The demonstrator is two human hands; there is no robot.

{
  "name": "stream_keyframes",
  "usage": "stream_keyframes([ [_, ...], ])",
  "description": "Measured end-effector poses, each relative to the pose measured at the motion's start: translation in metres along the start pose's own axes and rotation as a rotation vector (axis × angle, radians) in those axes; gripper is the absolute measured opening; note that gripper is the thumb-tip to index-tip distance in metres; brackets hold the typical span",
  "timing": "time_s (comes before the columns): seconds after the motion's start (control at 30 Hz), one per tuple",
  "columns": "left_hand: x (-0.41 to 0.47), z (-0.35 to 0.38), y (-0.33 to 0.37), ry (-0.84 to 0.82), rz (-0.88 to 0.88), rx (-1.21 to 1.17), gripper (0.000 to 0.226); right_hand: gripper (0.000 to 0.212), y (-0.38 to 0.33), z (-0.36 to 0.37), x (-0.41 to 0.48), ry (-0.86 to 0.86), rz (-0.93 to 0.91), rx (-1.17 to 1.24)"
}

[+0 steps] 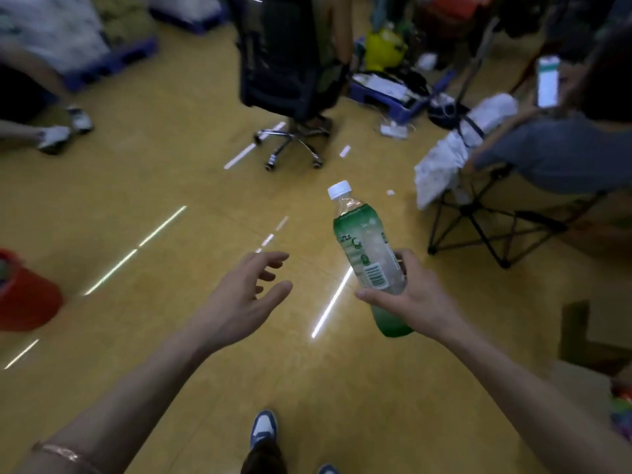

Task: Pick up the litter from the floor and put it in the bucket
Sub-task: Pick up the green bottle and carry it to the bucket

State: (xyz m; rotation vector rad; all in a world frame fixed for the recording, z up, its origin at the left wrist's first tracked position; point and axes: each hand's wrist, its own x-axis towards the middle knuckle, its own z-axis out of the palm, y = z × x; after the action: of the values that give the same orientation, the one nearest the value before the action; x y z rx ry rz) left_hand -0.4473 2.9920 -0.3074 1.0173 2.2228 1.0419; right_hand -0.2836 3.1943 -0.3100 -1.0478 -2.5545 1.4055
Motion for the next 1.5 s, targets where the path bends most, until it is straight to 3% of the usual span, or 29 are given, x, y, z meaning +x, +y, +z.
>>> stream_keyframes([
  [0.27,-0.126,-0.098,-0.013,0.379,-0.166,0.003,0.04,0.072,-0.116,0.061,-0.011,-0.277,-0.3,-0.054],
  [0.53,-0.254,-0.175,-0.063,0.685,-0.313,0.001,0.032,0.085,-0.224,0.182,-0.033,-0.498,-0.515,-0.105],
  [0.63,-0.298,-0.21,-0.088,0.765,-0.361,-0.012,0.032,0.079,-0.262,0.238,-0.047,-0.562,-0.569,-0.111],
  [1.03,-0.405,-0.352,-0.203,0.899,-0.454,0.032,0.037,0.062,-0.407,0.417,-0.081,-0.552,-0.637,-0.131],
  [1.33,-0.428,-0.418,-0.279,0.973,-0.486,0.054,0.041,0.066,-0.486,0.514,-0.072,-0.567,-0.715,-0.252],
  [1.5,-0.421,-0.481,-0.322,1.072,-0.483,0.073,0.037,0.082,-0.547,0.589,-0.051,-0.633,-0.786,-0.228],
])
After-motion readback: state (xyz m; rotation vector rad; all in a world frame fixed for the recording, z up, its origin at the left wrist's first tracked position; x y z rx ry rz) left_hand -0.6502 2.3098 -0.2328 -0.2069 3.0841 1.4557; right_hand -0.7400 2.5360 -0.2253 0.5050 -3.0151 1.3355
